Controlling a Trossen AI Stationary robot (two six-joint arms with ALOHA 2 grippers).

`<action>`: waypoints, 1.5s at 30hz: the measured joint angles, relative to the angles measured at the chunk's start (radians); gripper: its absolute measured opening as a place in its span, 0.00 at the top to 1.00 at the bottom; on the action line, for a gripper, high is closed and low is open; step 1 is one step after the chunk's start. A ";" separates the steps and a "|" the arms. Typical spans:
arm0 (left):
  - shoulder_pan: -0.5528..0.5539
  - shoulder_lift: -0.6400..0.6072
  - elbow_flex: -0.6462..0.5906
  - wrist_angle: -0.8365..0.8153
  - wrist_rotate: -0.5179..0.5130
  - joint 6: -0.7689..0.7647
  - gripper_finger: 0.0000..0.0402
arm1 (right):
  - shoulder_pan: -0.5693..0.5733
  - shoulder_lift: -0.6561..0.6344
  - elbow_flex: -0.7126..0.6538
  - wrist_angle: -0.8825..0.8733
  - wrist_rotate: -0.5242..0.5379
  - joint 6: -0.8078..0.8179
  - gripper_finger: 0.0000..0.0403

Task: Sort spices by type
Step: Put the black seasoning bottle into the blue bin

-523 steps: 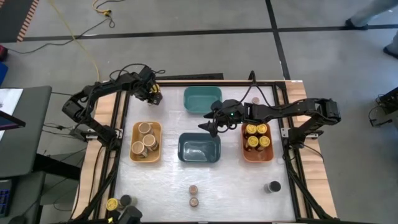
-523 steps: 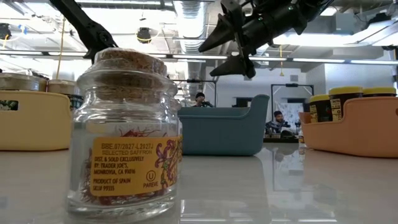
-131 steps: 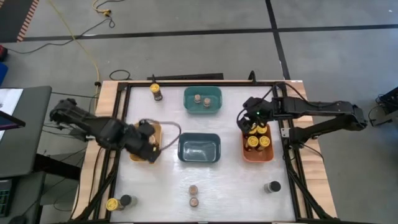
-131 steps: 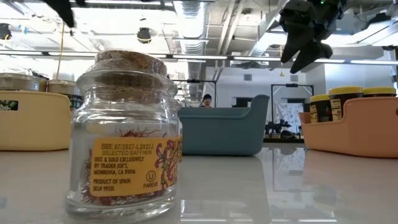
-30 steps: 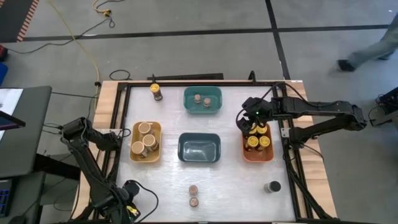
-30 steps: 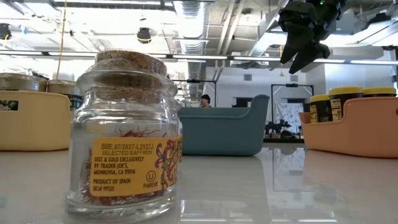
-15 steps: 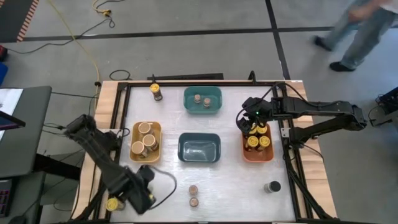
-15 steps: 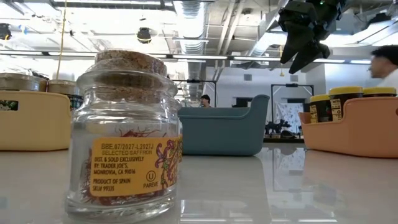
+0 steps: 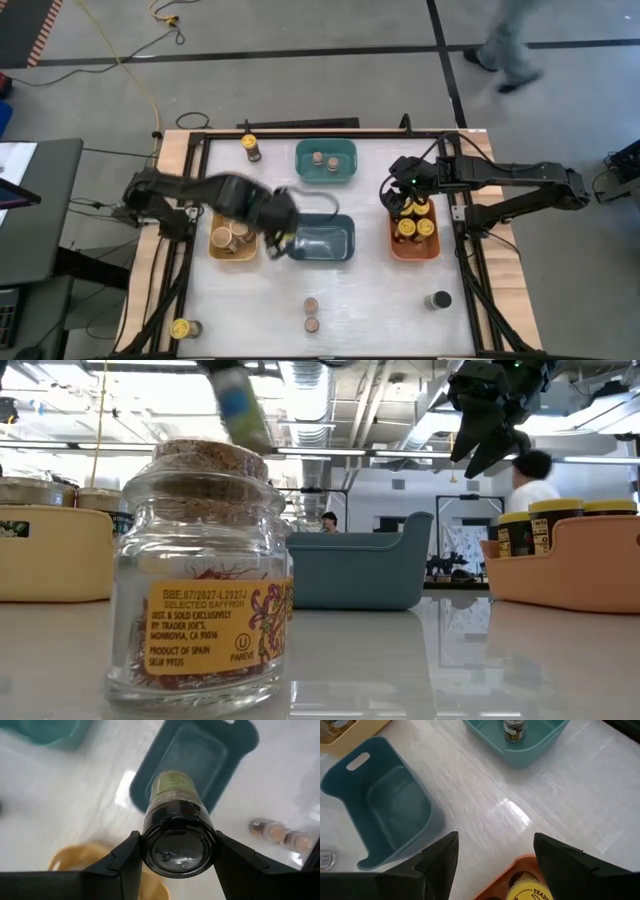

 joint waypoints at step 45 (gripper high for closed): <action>0.131 0.363 -0.010 0.097 0.218 0.136 0.34 | -0.003 0.000 0.000 0.004 0.000 0.043 0.29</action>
